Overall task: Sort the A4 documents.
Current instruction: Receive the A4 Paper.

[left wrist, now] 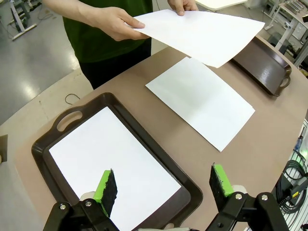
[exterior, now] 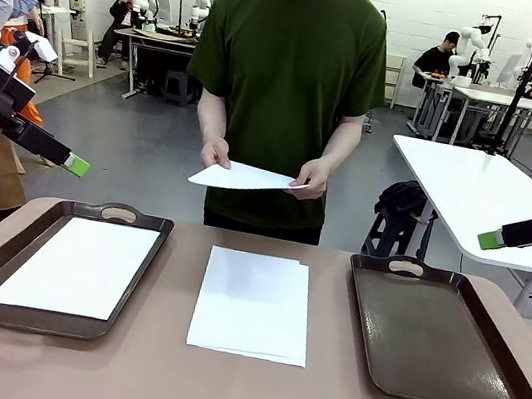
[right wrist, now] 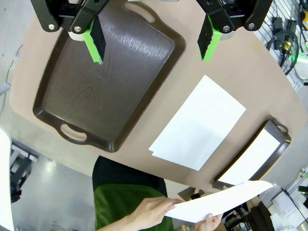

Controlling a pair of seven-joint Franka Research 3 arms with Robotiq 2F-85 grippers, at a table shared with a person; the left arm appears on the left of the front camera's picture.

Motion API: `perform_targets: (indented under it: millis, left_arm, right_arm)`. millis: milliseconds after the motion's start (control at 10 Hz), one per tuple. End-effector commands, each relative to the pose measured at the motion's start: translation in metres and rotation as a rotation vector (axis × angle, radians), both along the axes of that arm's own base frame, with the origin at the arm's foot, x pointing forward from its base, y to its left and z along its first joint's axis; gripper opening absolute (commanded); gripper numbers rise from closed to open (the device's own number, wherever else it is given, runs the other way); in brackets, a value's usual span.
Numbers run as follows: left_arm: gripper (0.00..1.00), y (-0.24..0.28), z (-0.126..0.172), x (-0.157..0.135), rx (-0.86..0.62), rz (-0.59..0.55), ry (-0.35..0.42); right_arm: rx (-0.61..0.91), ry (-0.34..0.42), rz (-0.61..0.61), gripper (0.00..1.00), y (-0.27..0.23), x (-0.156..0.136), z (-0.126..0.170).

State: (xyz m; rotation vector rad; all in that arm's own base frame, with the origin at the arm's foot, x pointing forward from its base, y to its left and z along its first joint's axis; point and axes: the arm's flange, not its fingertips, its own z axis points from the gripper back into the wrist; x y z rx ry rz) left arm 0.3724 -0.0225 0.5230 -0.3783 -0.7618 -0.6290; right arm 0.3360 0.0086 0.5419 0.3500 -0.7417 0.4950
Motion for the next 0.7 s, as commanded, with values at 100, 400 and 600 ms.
perform_targets:
  millis: [100, 400, 600]
  left_arm:
    - [1.00, 0.0006, 0.0003, -0.0001, -0.001, 0.001, -0.001]
    - [1.00, 0.0006, 0.0003, -0.0001, -0.001, 0.001, -0.001]
    - [1.00, 0.0006, 0.0003, -0.0001, -0.001, 0.001, -0.001]
  right_arm:
    - [0.020, -0.007, 0.010, 1.00, -0.0004, 0.0022, -0.0008]
    - [0.020, -0.007, 0.010, 1.00, -0.0004, 0.0022, -0.0008]
    - [0.020, -0.007, 0.010, 1.00, -0.0004, 0.0022, -0.0008]
